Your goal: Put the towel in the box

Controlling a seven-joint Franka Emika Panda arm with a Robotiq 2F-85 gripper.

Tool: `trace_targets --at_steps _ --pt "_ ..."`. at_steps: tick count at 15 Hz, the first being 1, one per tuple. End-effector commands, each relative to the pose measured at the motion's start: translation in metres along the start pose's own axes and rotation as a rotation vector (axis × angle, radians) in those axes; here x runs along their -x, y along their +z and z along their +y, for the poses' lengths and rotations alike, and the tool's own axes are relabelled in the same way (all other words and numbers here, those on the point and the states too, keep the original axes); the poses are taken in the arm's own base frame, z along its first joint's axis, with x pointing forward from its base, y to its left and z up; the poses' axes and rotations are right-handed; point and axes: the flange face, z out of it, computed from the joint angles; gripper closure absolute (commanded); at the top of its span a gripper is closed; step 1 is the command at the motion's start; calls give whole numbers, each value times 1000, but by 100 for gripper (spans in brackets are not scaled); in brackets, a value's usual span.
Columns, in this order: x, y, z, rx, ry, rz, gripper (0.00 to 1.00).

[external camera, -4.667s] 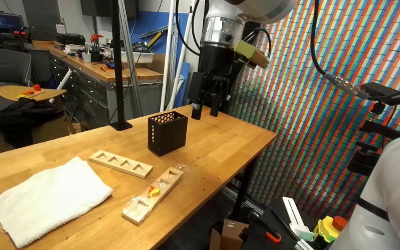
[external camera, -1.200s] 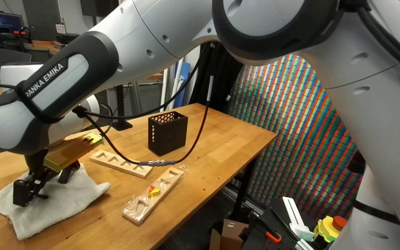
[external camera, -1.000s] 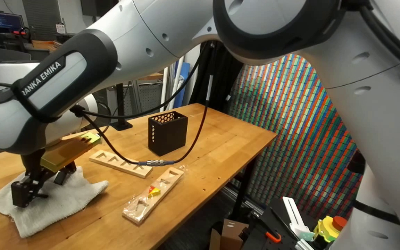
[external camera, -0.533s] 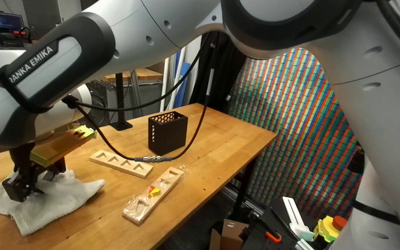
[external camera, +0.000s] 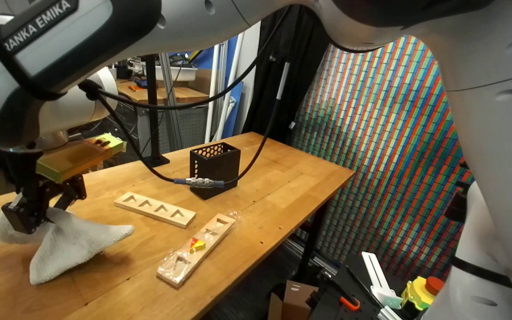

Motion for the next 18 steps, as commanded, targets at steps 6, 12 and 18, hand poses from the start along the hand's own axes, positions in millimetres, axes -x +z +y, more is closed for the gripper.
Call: trace_targets --at_steps 6,12,18 --pt "57 -100 93 54 18 -18 100" --pt "113 -156 189 88 54 -19 100" --pt "152 -178 259 96 72 -27 100"
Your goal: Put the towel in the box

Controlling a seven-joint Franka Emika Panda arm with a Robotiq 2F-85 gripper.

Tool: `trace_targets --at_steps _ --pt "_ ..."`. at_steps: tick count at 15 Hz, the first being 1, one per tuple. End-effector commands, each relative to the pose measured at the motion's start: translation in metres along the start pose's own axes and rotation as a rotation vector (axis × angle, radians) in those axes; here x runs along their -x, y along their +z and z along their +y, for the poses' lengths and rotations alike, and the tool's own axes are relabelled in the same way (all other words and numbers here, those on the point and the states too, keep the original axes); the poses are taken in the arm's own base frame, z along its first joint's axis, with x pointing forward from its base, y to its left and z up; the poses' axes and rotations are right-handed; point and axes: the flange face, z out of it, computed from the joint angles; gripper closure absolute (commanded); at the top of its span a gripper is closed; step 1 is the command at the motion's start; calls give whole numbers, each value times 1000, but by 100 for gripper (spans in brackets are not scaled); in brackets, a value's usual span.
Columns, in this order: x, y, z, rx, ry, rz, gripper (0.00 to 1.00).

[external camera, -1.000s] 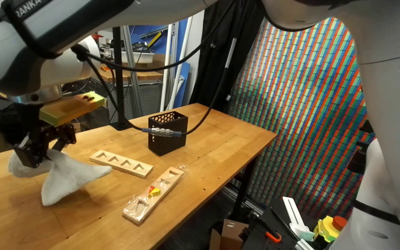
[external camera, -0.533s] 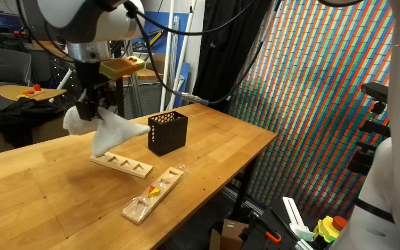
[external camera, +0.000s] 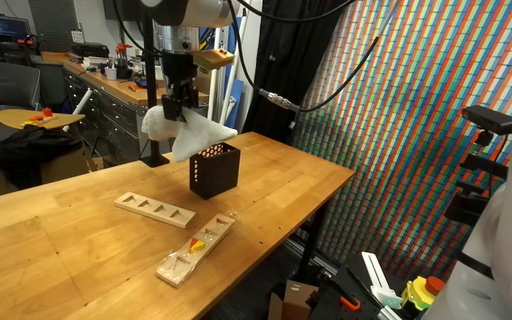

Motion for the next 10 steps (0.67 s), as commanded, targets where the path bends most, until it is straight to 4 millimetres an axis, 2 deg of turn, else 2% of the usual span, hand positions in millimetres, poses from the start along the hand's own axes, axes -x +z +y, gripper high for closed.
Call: trace_targets --at_steps 1,6,10 --pt "21 -12 29 -16 -9 1 100" --pt "39 -4 61 -37 9 0 100" --pt "44 4 71 -69 35 16 100"
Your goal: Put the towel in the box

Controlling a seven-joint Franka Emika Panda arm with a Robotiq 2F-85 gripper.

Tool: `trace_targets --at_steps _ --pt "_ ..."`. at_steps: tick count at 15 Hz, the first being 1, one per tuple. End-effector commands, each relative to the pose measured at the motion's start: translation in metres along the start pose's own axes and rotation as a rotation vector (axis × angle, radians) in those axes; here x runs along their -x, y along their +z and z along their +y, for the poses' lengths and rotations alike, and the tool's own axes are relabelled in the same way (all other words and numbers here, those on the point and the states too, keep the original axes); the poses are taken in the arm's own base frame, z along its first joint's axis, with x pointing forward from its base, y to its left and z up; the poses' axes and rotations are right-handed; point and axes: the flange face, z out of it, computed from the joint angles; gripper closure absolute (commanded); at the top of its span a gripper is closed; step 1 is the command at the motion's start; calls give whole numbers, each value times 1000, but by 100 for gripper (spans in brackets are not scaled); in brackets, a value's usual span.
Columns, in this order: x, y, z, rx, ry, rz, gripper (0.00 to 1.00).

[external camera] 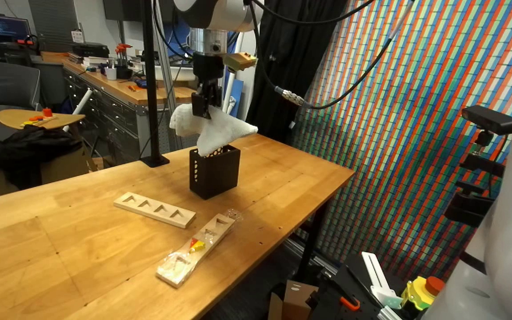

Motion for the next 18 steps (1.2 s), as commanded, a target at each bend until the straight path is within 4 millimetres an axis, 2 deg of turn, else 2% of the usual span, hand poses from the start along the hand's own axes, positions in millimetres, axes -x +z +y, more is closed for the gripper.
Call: trace_targets --at_steps 1,9,18 --pt "5 1 5 -43 7 27 100" --pt "12 46 10 -112 59 19 100" --pt "11 95 35 -141 78 3 100"
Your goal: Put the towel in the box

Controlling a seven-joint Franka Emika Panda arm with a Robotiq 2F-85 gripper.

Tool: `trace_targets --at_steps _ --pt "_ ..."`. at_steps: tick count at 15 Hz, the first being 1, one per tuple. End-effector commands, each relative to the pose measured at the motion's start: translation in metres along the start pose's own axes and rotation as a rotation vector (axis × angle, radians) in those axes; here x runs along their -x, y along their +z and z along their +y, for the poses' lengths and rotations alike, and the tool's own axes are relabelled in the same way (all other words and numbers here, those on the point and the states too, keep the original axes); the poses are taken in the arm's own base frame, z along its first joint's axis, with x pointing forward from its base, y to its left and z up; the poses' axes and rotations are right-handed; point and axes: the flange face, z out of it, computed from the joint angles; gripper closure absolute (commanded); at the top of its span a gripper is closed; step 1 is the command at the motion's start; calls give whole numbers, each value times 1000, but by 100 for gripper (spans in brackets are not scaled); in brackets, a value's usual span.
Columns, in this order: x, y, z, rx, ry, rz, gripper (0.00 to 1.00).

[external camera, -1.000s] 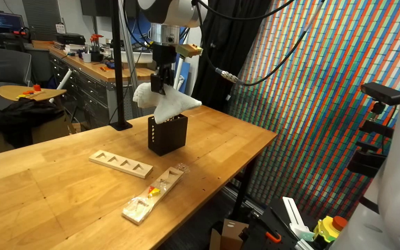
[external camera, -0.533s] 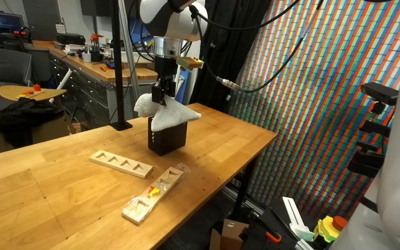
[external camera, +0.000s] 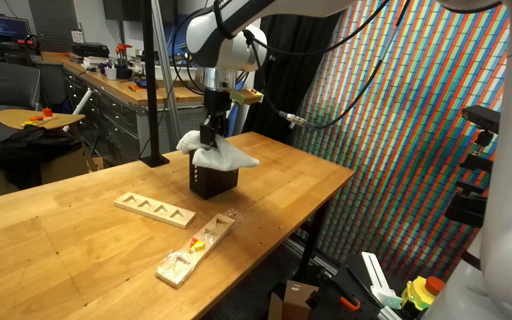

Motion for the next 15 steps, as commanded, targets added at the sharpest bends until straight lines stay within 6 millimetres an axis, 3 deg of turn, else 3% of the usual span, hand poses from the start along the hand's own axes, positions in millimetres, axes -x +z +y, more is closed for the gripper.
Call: trace_targets --at_steps 1,9,15 --pt "-10 12 14 -21 -13 28 100" --pt "-26 44 13 -85 -21 36 100" --pt "-23 33 6 -108 -5 57 100"
